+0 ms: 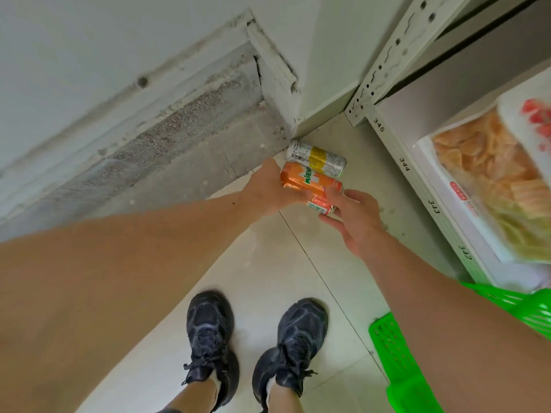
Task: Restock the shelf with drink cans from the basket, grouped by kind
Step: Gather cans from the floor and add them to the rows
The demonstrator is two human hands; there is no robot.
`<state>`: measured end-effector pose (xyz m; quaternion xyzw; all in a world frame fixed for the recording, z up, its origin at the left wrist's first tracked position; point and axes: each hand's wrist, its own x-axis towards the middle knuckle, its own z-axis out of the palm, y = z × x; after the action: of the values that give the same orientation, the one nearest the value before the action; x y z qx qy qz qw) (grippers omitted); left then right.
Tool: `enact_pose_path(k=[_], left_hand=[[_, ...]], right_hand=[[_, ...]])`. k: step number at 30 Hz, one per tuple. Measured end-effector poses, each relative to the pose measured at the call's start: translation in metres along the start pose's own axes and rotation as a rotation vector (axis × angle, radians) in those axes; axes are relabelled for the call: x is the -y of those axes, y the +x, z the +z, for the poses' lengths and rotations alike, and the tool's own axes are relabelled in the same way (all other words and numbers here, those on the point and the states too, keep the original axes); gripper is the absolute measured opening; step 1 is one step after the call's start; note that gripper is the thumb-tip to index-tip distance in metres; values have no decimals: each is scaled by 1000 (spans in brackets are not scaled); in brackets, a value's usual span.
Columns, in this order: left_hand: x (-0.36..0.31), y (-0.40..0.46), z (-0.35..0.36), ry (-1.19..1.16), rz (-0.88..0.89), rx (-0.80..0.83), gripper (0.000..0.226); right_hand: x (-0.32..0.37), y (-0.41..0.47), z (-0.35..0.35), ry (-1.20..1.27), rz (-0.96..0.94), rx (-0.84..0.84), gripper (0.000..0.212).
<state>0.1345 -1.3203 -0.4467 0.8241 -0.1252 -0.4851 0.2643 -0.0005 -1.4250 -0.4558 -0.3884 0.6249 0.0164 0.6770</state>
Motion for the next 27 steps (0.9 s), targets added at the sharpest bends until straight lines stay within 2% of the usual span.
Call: enact_pose_path(k=[2,3,6,7,10,14,18,23,27], left_hand=[[-18,-29,-13,1,85,-3,73],[-26,-42,-19,-1,111,9,72],[-57,-87,-42,-52,180,10,31],[-68,-101,-47,-68,172,-20,30],[-106,-148,-61,-133,139,-127,48],[-159,-206,-81,-293,98,-202,43],[-210,-268,-105,-440,143,-294,44],[-264,-348,-144,-512,250,-263,47],[-301,-406,-173,-469,399,-203,46]], right_hand=[[14,-30,-7,38,-20,51,69],[21,-46,-11,40,-37,79,65],[49,-95,-25,47,-113,156,31],[59,-113,-28,63,-134,173,27],[87,-166,-37,107,-169,181,44],[123,-242,-45,187,-222,149,49],[159,-313,-54,222,-284,144,50],[204,-402,-68,109,-347,180,44],[238,-461,-86,-8,-391,278,55]])
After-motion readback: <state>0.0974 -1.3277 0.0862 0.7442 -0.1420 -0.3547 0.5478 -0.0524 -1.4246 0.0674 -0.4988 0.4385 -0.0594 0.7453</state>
